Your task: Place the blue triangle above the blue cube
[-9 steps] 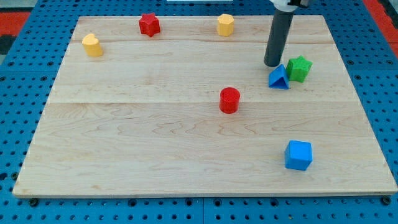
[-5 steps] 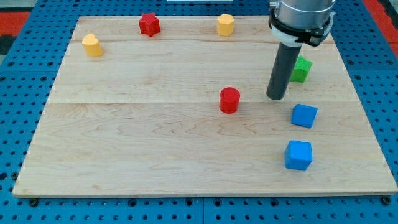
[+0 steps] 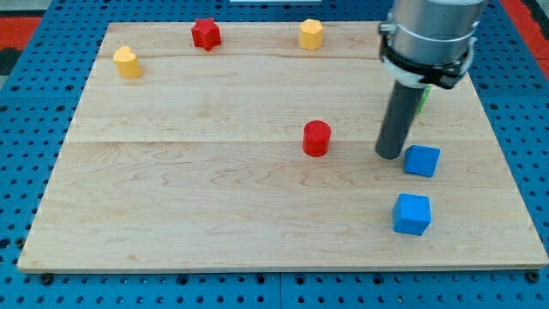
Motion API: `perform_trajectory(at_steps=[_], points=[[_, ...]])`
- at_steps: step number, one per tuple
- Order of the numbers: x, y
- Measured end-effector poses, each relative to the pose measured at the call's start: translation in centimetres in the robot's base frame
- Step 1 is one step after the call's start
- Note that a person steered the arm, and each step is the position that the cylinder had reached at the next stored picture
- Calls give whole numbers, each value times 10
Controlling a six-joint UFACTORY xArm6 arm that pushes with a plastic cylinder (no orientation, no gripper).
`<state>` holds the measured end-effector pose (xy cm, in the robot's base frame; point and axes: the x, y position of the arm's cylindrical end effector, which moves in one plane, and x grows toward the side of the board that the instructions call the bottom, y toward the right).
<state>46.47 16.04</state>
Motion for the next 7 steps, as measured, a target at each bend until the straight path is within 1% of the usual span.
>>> perform_trajectory(at_steps=[1,2,3,4,5,6,7], points=[[24,38],[68,39],[78,38],[62,44],[60,74],[40,96],[2,94]])
